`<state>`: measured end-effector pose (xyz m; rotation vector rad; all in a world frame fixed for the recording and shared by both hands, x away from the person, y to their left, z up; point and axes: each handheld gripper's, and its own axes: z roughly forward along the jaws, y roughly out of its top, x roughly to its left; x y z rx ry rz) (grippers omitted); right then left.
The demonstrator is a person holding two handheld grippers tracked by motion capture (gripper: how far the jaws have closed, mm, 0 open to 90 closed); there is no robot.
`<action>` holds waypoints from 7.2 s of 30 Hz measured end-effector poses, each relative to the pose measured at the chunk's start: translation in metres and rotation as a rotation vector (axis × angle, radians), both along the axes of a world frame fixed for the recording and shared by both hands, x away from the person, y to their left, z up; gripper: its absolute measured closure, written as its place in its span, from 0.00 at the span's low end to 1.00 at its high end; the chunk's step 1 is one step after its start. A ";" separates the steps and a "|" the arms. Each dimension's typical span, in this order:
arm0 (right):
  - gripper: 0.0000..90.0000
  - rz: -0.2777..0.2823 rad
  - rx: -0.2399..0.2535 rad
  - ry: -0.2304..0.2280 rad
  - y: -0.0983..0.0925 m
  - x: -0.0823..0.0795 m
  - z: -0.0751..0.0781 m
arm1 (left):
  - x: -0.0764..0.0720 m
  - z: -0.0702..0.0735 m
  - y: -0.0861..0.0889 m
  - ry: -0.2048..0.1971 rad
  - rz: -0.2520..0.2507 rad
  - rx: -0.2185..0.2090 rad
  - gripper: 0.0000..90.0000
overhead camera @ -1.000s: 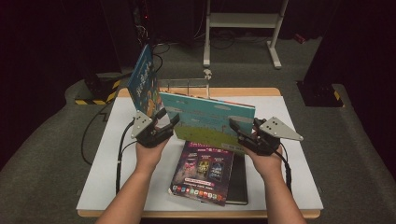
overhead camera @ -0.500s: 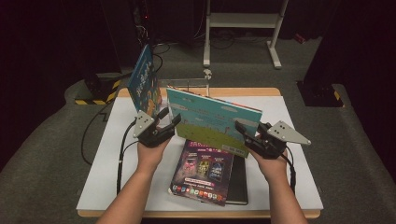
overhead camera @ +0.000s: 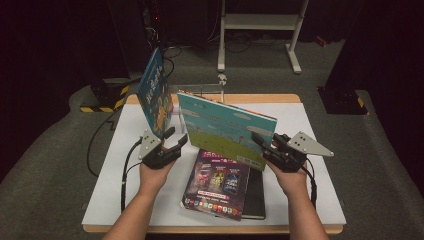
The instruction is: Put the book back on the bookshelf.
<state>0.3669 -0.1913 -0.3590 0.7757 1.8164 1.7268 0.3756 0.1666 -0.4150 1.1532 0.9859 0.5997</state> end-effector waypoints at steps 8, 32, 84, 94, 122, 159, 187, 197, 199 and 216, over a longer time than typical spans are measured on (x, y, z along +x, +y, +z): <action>0.87 0.029 0.027 0.001 0.003 -0.004 0.000 | -0.009 -0.031 0.016 0.068 0.045 0.051 0.48; 0.90 -0.012 0.028 0.005 0.043 -0.006 0.010 | -0.016 -0.063 0.044 0.142 0.103 0.039 0.48; 0.89 -0.116 -0.047 0.037 0.107 -0.009 0.016 | -0.039 0.028 -0.025 -0.022 -0.134 -0.060 0.40; 0.89 -0.118 -0.048 0.023 0.108 -0.011 0.014 | -0.010 0.064 -0.037 -0.042 -0.092 -0.084 0.46; 0.90 -0.110 -0.127 0.053 0.100 -0.050 -0.046 | -0.010 0.057 -0.053 -0.018 -0.130 -0.079 0.46; 0.82 -0.039 -0.100 0.054 0.114 -0.065 -0.052 | -0.048 0.067 -0.086 -0.001 -0.126 -0.077 0.17; 0.68 0.131 -0.142 0.068 0.168 -0.081 -0.056 | -0.074 0.058 -0.025 -0.008 -0.125 -0.063 0.23; 0.66 0.145 -0.148 0.068 0.178 -0.084 -0.059 | -0.075 0.055 -0.019 -0.018 -0.089 -0.047 0.29; 0.66 0.144 -0.147 0.068 0.179 -0.084 -0.060 | -0.075 0.055 -0.018 -0.018 -0.090 -0.040 0.29; 0.64 0.158 -0.147 0.072 0.188 -0.084 -0.059 | -0.081 0.056 -0.007 -0.028 -0.080 -0.004 0.36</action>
